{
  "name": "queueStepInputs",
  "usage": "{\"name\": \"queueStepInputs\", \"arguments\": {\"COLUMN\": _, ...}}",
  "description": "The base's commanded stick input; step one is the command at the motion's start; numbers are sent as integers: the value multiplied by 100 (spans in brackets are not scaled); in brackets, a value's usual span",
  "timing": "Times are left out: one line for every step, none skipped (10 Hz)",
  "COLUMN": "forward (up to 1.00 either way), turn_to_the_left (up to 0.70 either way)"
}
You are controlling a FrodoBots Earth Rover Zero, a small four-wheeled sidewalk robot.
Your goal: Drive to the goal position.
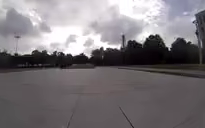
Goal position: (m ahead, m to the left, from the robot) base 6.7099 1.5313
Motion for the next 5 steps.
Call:
{"name": "queueStepInputs", "arguments": {"forward": 70, "turn_to_the_left": 0}}
{"name": "queueStepInputs", "arguments": {"forward": 70, "turn_to_the_left": 0}}
{"name": "queueStepInputs", "arguments": {"forward": 70, "turn_to_the_left": 0}}
{"name": "queueStepInputs", "arguments": {"forward": 70, "turn_to_the_left": 0}}
{"name": "queueStepInputs", "arguments": {"forward": 70, "turn_to_the_left": 0}}
